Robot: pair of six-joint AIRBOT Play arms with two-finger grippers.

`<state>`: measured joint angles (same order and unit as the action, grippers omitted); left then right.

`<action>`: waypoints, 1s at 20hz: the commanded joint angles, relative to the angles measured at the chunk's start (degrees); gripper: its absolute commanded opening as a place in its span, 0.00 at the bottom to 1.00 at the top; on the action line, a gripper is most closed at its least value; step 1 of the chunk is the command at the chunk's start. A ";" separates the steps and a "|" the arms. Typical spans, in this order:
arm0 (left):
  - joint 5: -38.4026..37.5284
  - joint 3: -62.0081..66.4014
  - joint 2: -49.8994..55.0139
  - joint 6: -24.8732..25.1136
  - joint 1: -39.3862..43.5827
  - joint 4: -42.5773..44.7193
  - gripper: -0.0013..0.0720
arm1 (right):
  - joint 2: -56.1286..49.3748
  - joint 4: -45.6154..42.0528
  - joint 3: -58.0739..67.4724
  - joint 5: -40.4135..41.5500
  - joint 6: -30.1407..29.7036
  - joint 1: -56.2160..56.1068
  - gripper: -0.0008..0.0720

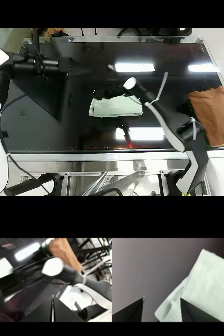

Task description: Fold the shirts.

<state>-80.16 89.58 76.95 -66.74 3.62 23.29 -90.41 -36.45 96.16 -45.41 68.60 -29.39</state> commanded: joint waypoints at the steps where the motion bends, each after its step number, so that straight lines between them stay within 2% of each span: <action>1: -0.42 -9.64 -5.38 3.67 -0.81 -0.50 0.03 | -2.47 -2.34 0.07 0.96 0.04 -0.09 0.70; 7: -0.48 -18.91 -10.62 4.37 -0.81 -0.48 0.03 | 8.33 -4.09 0.04 -23.32 2.03 25.31 0.71; 10: -0.42 -21.81 -13.57 4.37 -0.81 -0.48 0.03 | 8.85 -8.15 -1.44 -32.41 4.31 35.56 0.71; 13: -0.39 -24.55 -16.02 4.37 -0.81 -0.37 0.03 | 8.83 -8.17 -8.46 -32.06 3.21 39.21 0.71; 16: 1.40 -27.12 -17.94 4.37 -0.81 -0.37 0.03 | 8.26 -6.08 -15.61 -27.12 0.04 37.86 0.71; 20: 1.97 -30.60 -18.84 4.39 -0.81 -0.33 0.03 | 3.93 -2.45 -17.44 -24.28 -2.47 34.34 0.71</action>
<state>-78.61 61.23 58.94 -62.41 2.85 22.87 -84.05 -41.41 80.77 -71.61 68.42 6.57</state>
